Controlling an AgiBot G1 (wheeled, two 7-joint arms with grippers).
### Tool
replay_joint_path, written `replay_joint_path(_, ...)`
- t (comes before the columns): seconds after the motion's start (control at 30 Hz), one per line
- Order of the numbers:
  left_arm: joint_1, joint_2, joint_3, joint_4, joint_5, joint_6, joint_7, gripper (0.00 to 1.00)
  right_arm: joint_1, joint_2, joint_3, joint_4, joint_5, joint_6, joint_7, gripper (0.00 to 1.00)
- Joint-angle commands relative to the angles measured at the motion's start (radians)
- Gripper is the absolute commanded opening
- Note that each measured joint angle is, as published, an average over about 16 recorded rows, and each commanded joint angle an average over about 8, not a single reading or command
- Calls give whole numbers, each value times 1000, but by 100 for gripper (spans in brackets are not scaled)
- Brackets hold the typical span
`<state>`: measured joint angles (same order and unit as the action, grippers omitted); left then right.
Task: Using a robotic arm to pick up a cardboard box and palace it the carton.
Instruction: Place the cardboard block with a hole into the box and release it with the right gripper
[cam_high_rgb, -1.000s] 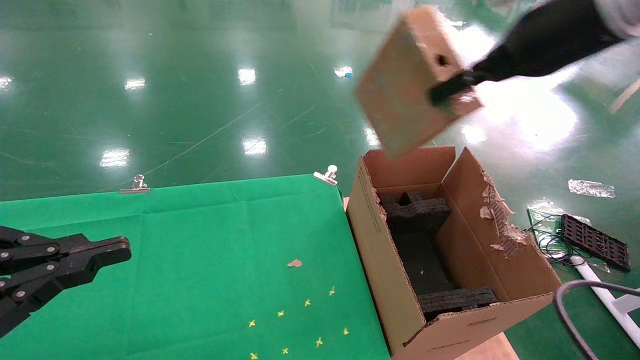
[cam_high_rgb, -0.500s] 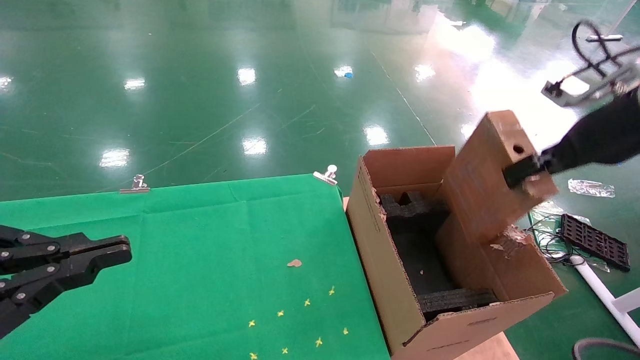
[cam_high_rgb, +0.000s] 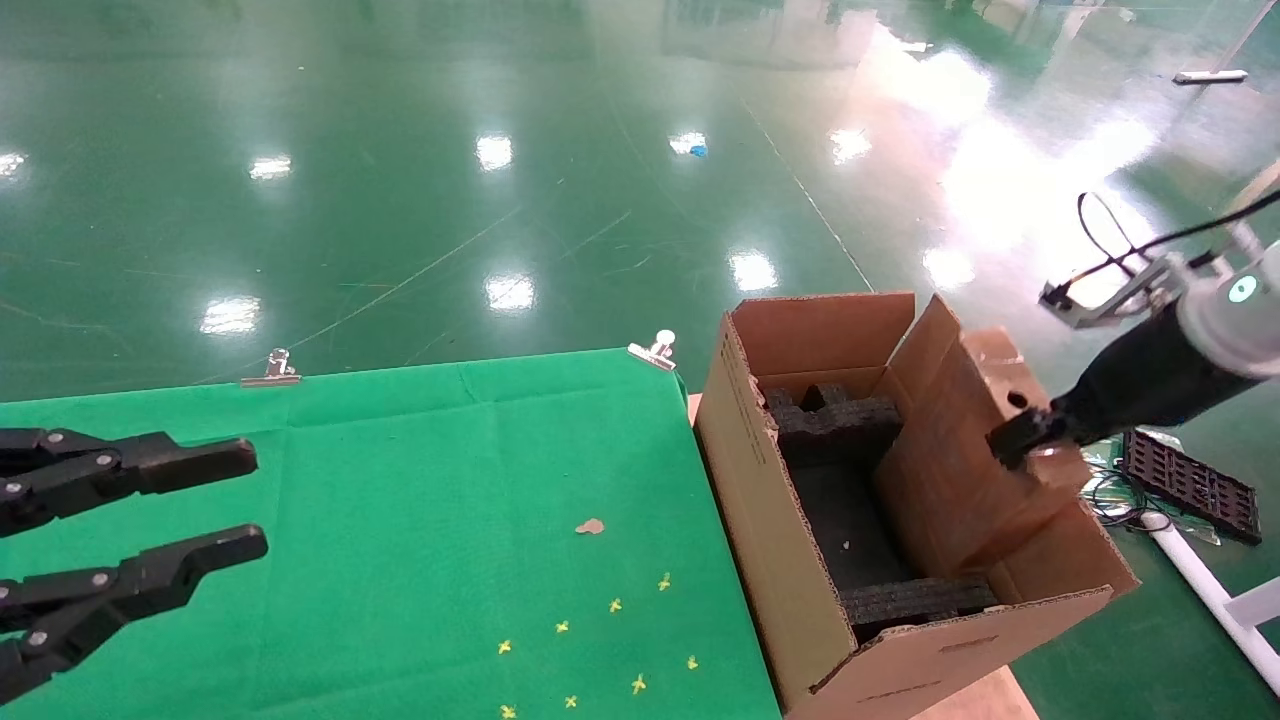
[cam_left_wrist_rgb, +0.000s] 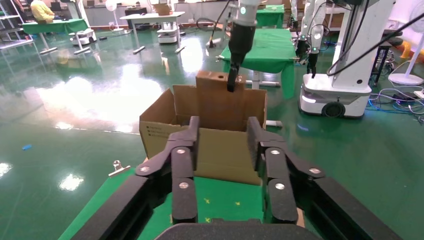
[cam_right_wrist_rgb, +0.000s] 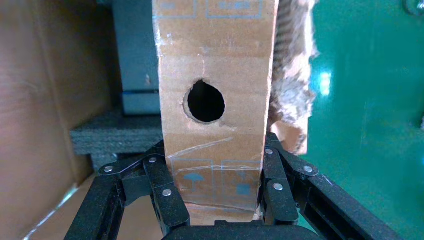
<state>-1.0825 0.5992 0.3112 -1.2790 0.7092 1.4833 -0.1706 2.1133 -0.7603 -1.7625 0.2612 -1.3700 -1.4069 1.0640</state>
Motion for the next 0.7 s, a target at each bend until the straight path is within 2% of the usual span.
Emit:
replay_joint_path(0.03,0,0,0,0,0,0,0,100,-31,-11,1,-31,7,8,-9,0)
replay_joint_path(0.33,0,0,0,0,0,0,0,100,-189,-61,26,-134,53,123,-55,0)
replay_joint_path(0.7,0,0,1,0,-1,0,0,100,-339,-110,66,-196,116,233,-87,0)
